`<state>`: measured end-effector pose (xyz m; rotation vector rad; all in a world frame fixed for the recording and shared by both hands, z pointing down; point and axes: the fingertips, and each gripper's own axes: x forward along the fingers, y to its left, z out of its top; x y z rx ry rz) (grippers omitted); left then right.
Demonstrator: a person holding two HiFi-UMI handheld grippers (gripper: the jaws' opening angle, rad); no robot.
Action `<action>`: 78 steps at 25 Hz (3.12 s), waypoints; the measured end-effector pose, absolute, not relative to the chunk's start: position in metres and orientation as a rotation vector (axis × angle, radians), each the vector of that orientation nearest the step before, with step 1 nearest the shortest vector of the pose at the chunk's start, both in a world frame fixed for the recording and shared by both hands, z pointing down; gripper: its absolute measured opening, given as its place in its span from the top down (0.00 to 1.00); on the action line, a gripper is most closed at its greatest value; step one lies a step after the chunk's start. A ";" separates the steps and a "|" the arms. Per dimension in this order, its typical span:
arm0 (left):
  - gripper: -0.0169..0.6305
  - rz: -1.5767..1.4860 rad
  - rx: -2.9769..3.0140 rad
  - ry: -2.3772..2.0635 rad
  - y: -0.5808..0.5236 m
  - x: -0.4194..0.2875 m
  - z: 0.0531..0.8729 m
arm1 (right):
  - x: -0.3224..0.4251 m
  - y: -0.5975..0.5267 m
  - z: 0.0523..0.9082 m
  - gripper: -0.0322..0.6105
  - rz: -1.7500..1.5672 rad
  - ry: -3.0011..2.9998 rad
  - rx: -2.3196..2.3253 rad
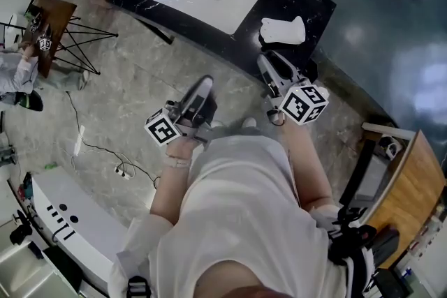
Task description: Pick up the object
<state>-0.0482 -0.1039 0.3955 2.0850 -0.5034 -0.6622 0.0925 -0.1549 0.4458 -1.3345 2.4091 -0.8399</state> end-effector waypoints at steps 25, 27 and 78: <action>0.96 -0.699 2.015 -0.569 -0.116 -0.054 0.421 | 0.198 -0.239 0.516 0.46 -0.688 2.368 -2.063; 0.96 -0.707 2.007 -0.583 -0.117 -0.057 0.425 | 0.212 -0.247 0.522 0.46 -0.675 2.352 -2.124; 0.96 -0.727 1.919 -0.664 -0.101 -0.081 0.447 | 0.261 -0.305 0.609 0.56 -0.988 2.000 -2.147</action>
